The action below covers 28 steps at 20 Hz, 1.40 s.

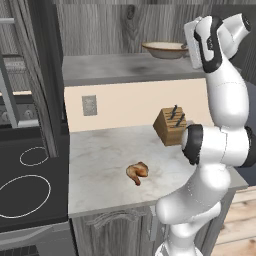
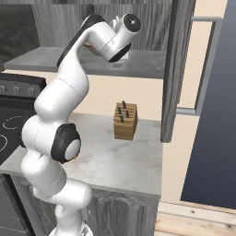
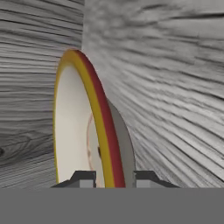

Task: Retrieve the bowl from the cabinet, then place the raw meat into the bowl to avoid contamination.

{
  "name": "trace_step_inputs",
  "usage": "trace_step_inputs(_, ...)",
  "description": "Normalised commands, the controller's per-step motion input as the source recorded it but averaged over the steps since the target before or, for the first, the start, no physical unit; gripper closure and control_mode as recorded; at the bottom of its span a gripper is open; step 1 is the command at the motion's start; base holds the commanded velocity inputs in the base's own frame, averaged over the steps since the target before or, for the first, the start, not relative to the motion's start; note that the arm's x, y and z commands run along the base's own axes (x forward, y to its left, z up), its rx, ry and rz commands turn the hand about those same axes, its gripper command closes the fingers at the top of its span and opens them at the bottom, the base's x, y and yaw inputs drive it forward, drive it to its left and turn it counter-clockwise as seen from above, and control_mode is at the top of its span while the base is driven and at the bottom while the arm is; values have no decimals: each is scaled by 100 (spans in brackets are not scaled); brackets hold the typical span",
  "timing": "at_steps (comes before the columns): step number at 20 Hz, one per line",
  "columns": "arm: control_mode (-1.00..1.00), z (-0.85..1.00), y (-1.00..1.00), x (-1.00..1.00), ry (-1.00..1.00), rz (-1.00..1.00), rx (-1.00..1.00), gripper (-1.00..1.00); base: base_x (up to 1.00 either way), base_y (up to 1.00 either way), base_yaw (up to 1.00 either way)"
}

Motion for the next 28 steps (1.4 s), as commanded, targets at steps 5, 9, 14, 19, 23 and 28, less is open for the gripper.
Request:
trace_step_inputs(5, -100, 6, 2, -46, 1, -1, 7, 100, 0, 0, 0)
trace_step_inputs(9, -100, 8, 2, -59, 0, 0, 6, 100, 0, 0, 0)
trace_step_inputs(14, -100, 7, 6, -68, -4, 0, 0, 100, 0, 0, 0)
trace_step_inputs(19, -100, 11, 14, -61, -10, 1, -2, 100, 0, 0, 0)
trace_step_inputs(23, -100, 8, 18, -31, -8, 1, -5, 100, 0, 0, 0)
trace_step_inputs(28, -100, 1, 24, -47, -2, 0, -5, 100, 0, 0, 0)
